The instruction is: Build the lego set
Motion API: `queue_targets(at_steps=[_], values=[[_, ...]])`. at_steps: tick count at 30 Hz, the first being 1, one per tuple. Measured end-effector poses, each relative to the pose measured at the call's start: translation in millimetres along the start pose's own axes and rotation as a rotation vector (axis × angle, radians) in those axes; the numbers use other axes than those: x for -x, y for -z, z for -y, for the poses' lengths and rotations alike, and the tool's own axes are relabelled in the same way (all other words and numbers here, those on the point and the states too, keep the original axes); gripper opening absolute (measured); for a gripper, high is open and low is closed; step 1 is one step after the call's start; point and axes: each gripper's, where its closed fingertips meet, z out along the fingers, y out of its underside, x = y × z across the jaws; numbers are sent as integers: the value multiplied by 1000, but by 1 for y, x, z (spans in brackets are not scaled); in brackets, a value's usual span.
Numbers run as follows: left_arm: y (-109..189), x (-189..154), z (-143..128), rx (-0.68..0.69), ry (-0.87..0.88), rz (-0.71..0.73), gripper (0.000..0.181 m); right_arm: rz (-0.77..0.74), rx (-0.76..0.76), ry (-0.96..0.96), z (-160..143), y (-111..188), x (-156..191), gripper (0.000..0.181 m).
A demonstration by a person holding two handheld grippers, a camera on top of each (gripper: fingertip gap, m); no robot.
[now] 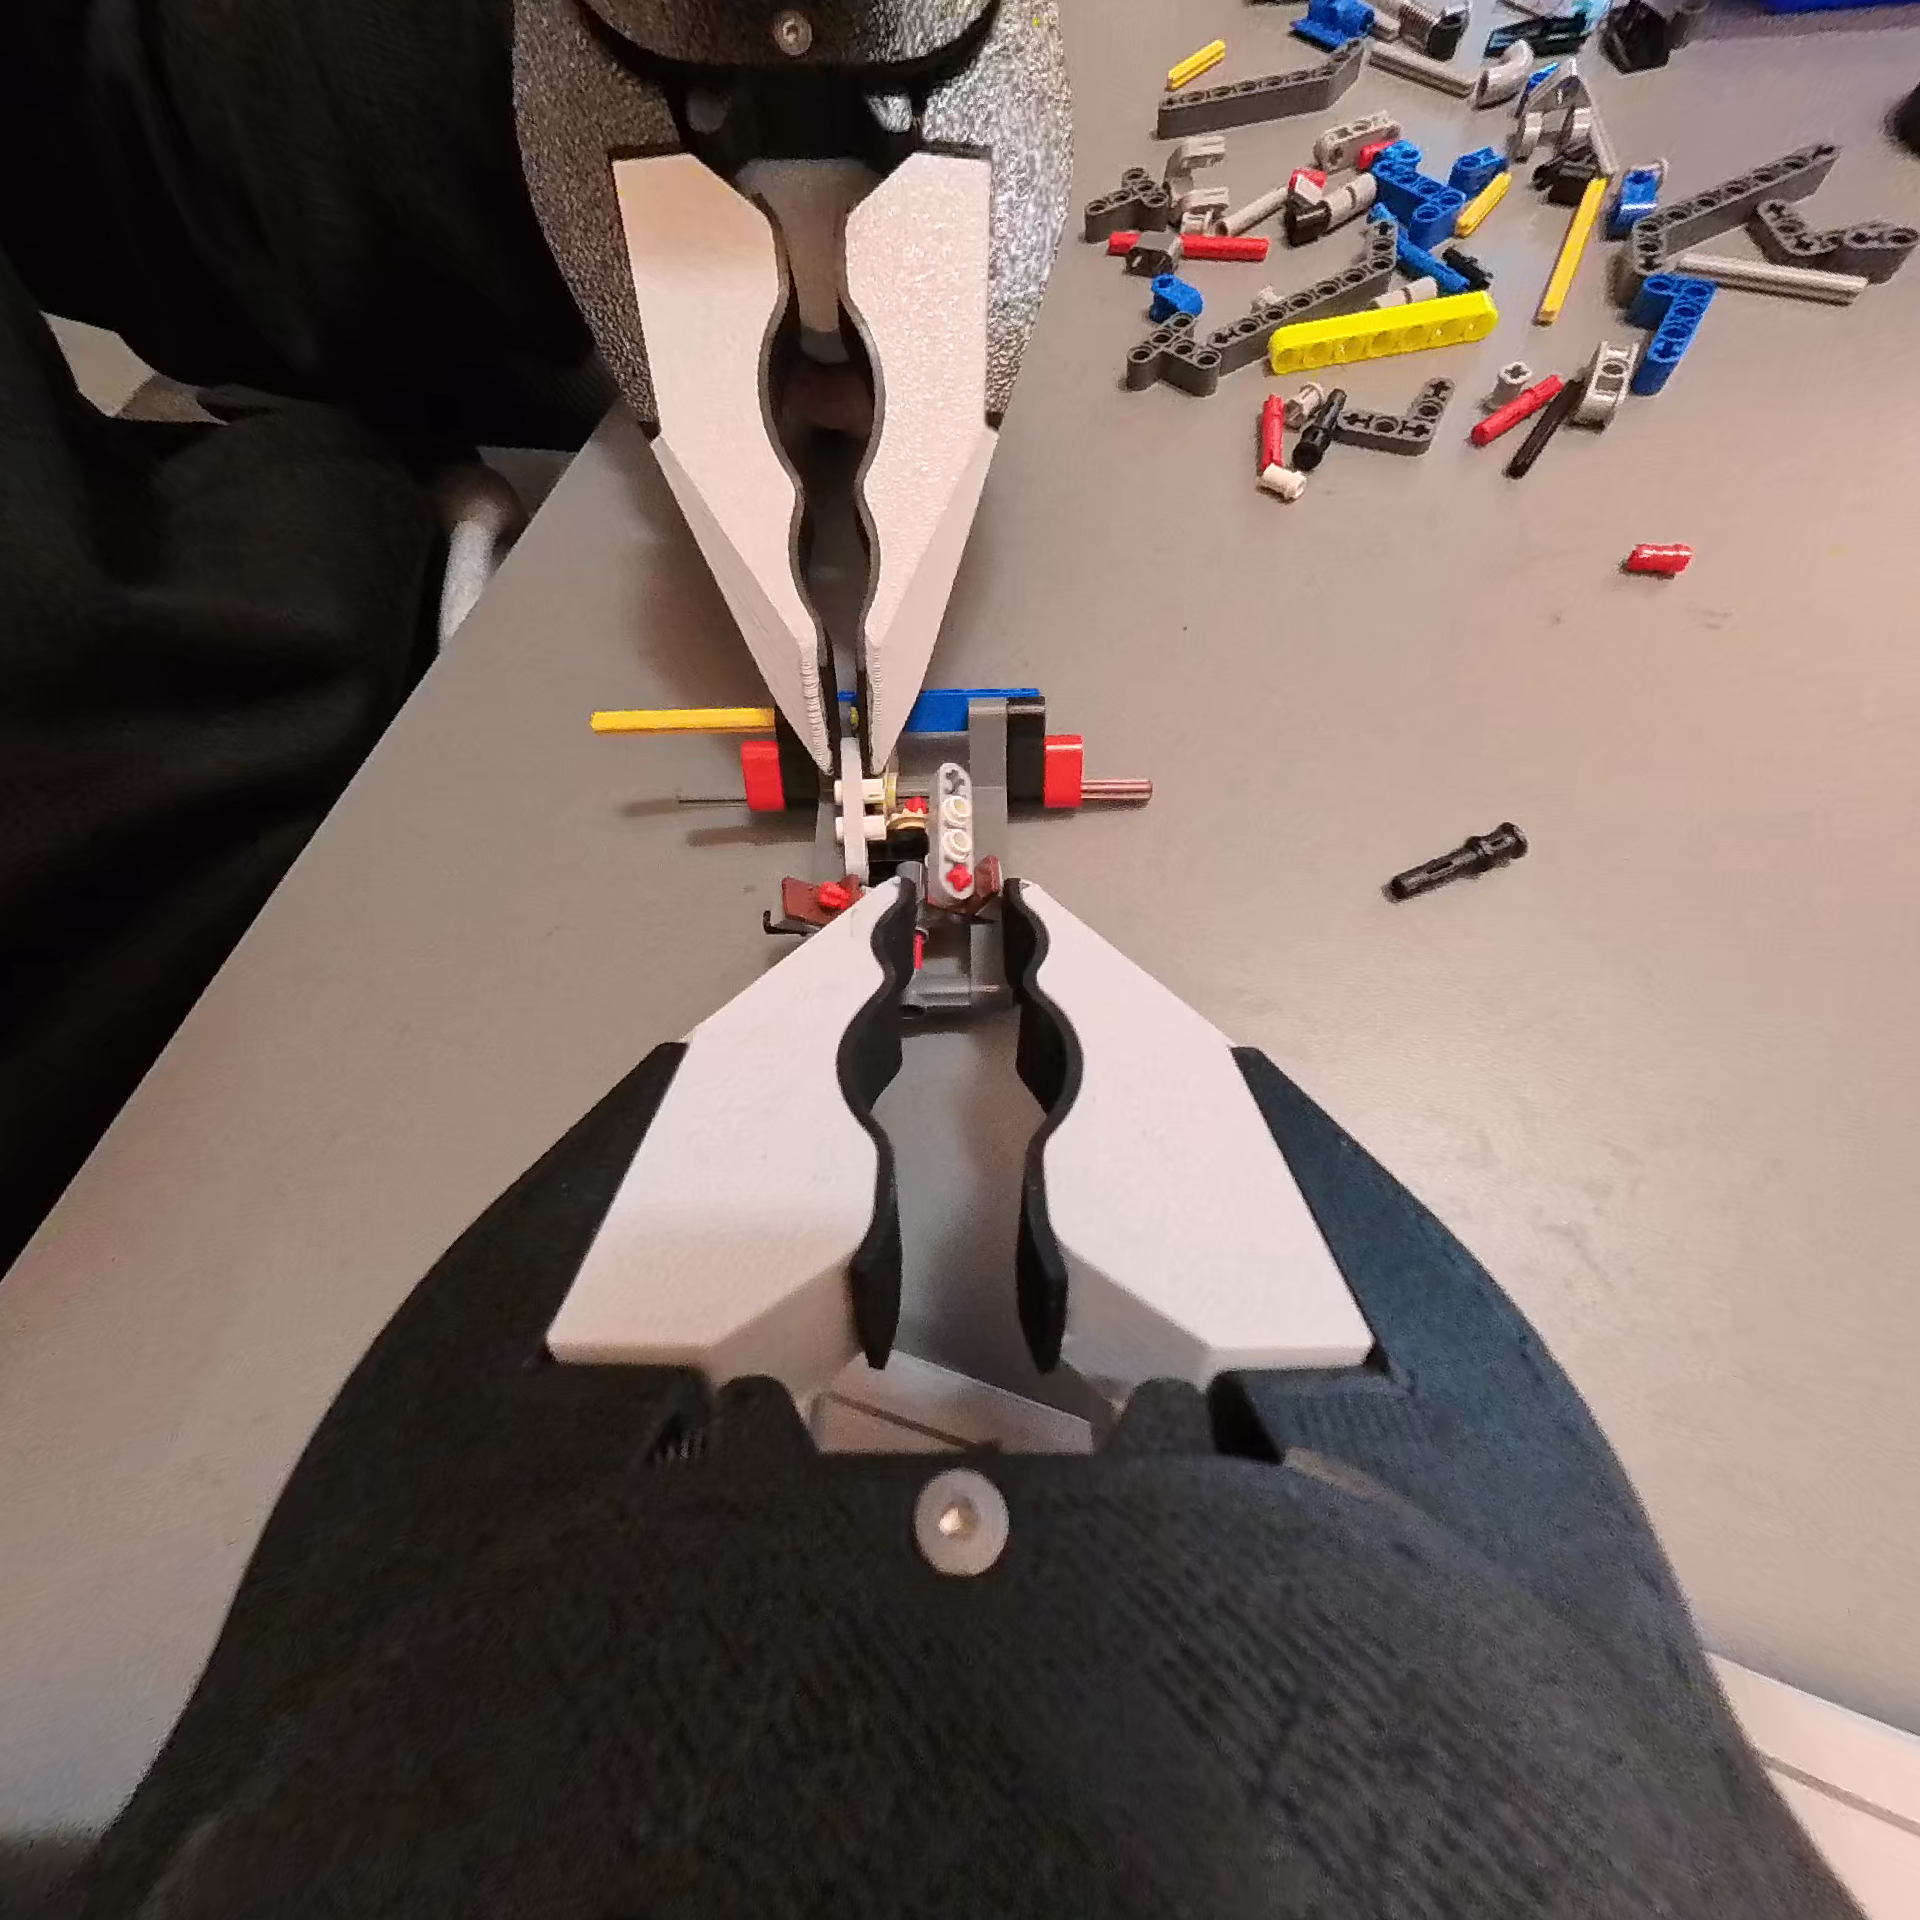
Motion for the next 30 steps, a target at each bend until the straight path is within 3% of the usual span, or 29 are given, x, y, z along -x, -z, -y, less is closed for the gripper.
queue_targets(at_steps=[11, 22, 25, 30], values=[[2, -7, 7, -35, 30, -61, 1, -33, 11, 34, -2, -1, 4, 13], [4, -10, 15, 63, 49, -8, 1, -15, 28, -44, -4, -5, 3, 12], [10, -8, 15, 99, 28, 63, 1, -23, 27, -48, -4, -5, 2, 12], [21, -4, 18, -31, 67, 139, 1, -48, 20, -26, 1, -8, 0, 12]])
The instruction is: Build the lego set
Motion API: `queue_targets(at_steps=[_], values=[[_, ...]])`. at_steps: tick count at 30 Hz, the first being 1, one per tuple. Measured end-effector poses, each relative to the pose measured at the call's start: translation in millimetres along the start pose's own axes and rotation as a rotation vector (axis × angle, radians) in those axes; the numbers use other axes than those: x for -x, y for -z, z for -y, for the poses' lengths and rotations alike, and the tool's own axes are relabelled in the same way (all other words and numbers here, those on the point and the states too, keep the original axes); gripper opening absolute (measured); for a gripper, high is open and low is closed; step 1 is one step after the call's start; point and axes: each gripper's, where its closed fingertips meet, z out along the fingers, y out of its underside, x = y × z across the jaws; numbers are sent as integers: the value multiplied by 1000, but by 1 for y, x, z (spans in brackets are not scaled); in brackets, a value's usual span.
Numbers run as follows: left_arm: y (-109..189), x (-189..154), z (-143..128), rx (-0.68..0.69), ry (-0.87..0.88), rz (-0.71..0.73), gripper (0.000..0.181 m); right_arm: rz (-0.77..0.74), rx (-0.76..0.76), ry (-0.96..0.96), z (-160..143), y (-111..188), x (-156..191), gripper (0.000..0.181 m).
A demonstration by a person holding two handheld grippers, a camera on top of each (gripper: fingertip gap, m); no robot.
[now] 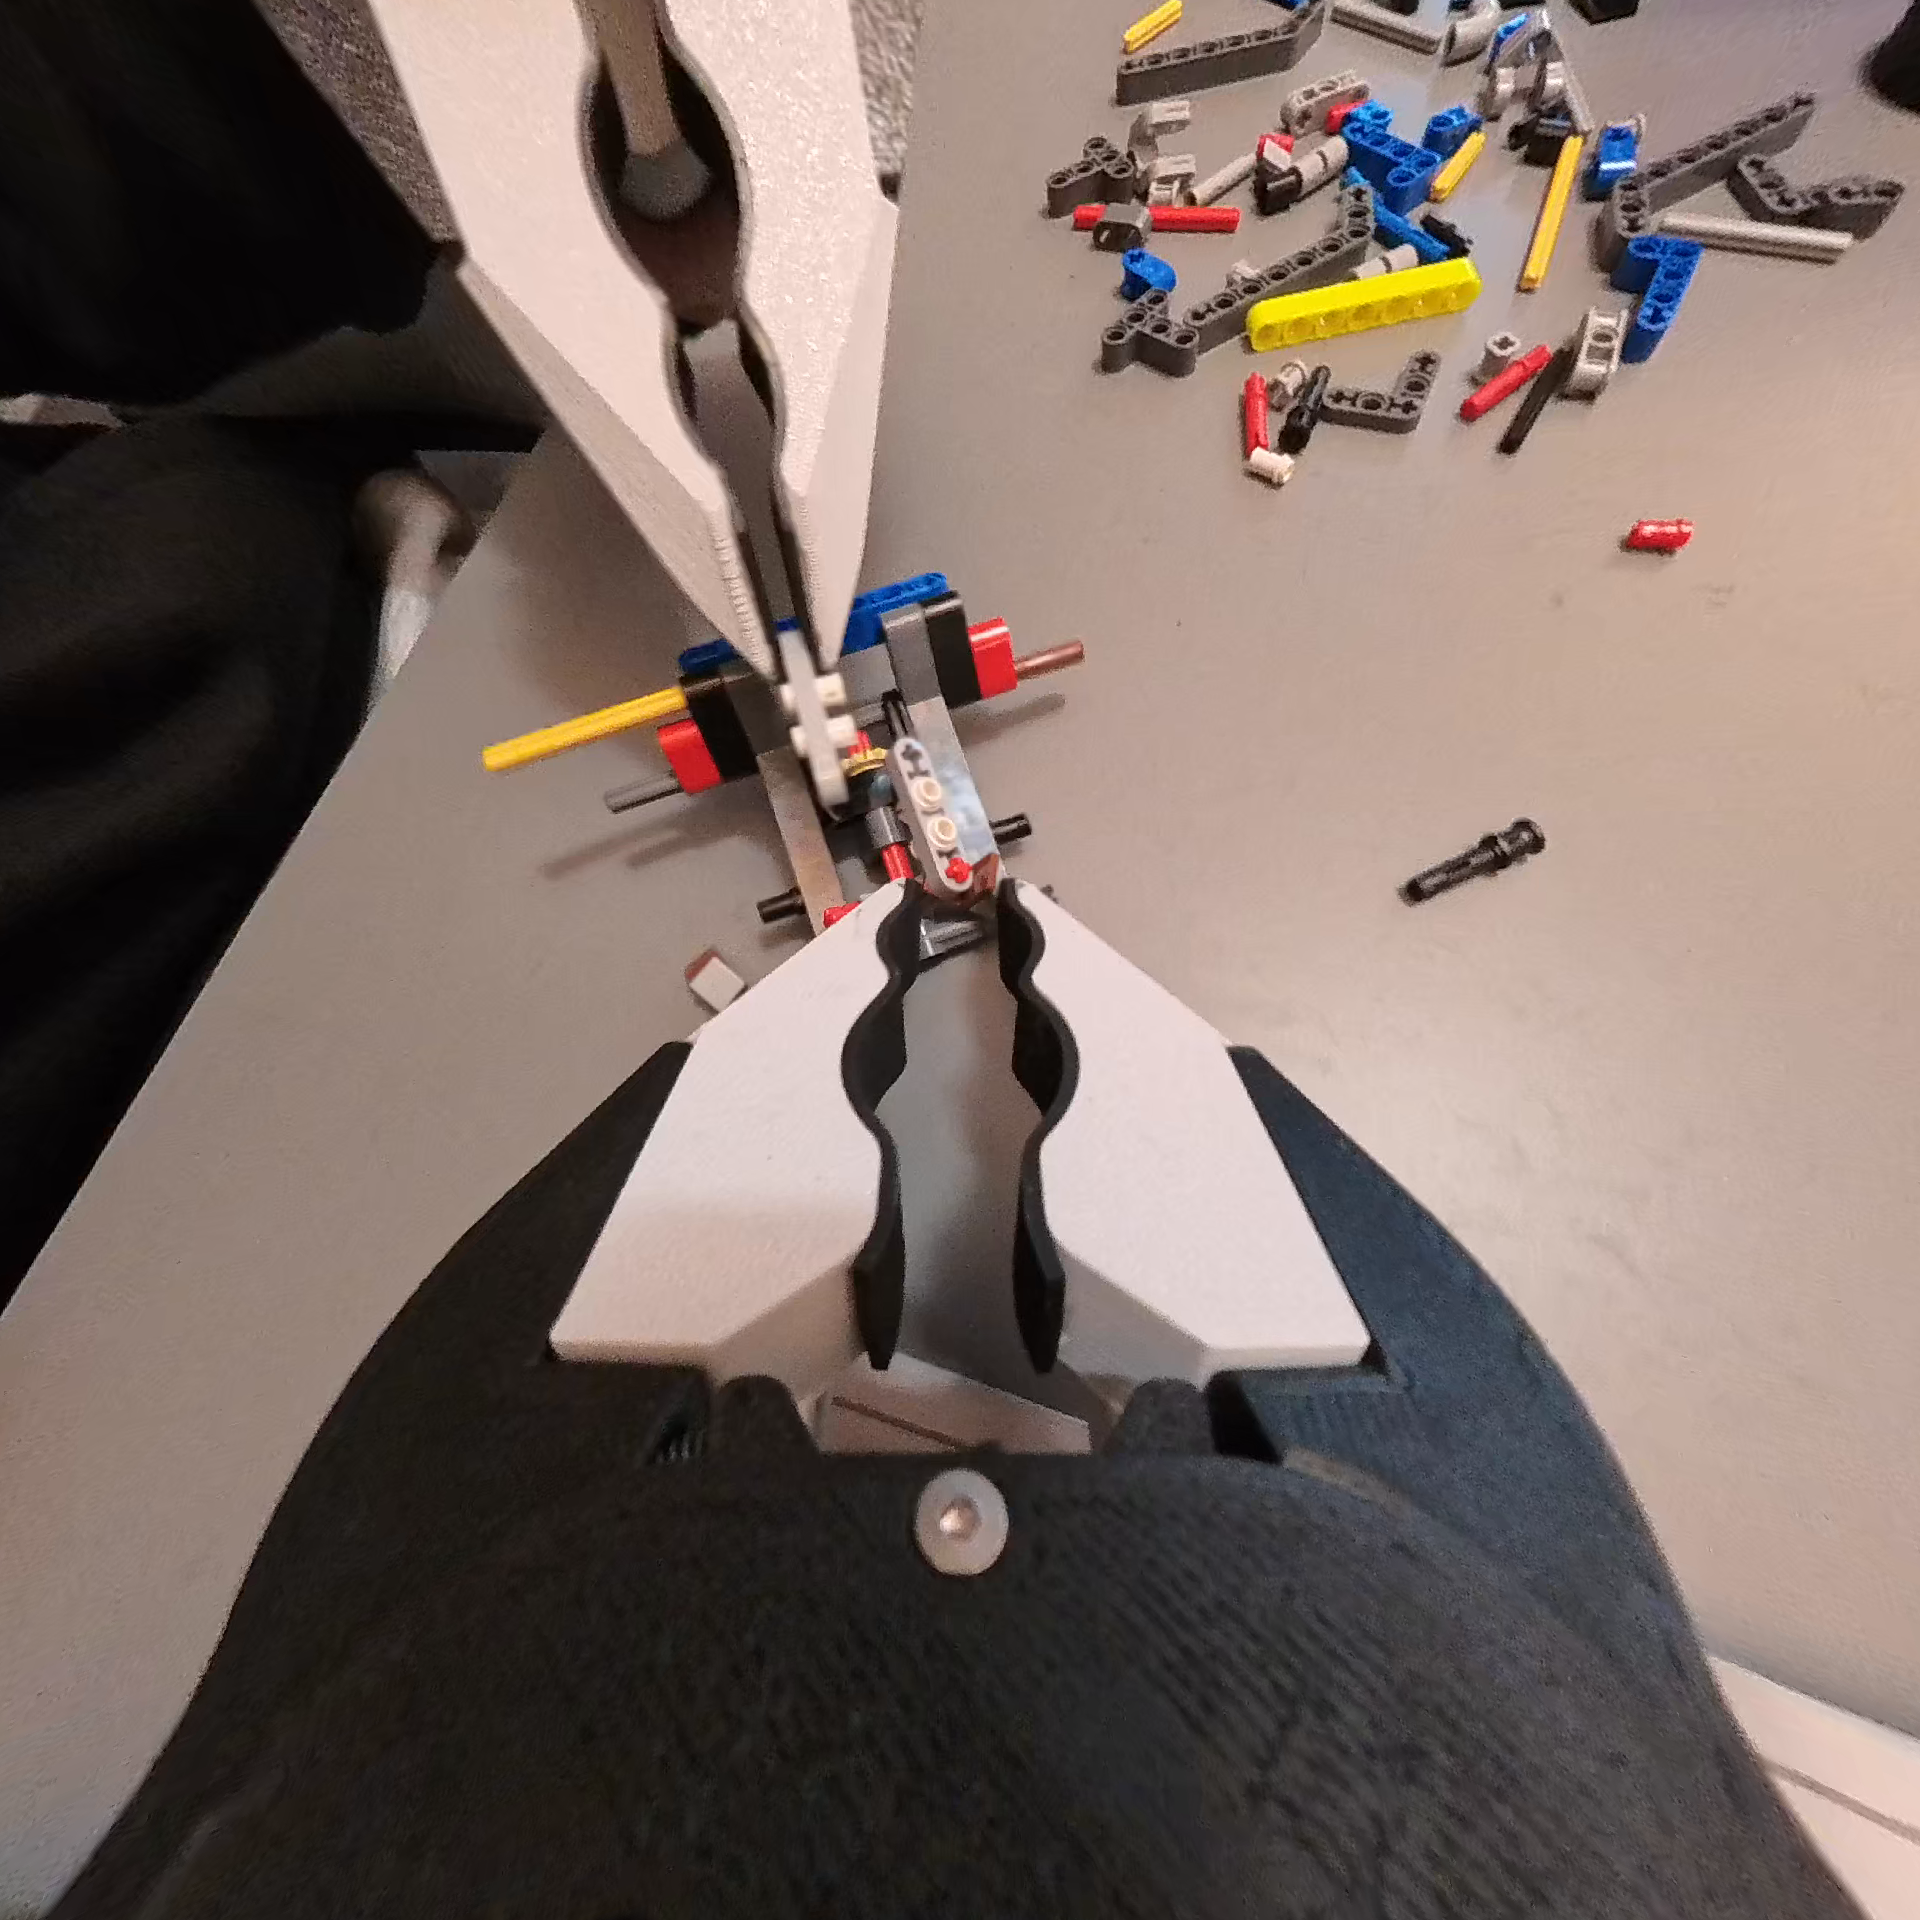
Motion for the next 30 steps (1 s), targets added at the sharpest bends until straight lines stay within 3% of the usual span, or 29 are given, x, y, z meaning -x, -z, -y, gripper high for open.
queue_targets(at_steps=[7, 11, 16, 20, 24, 27, 30], values=[[30, 11, -9, -104, 50, 95, 1, -10, -17, 40, 11, -5, 4, 12], [43, -2, -14, -171, 193, -2, 1, -12, 1, 68, 15, -9, 7, 12], [31, 1, -30, -115, 185, 34, 1, -6, 15, 78, 17, -16, 10, 12], [27, 2, -30, -95, 125, 35, 1, -70, 32, 68, 16, 2, 7, 38], [27, 10, -35, -49, 67, 64, 1, -128, 10, 43, 7, 32, 33, 33], [40, 26, -36, -64, 102, 109, 1, -262, 25, -90, -11, 26, 41, 24], [50, 46, -47, -47, 162, 133, 1, -266, 59, -159, -22, 12, 51, 28]])
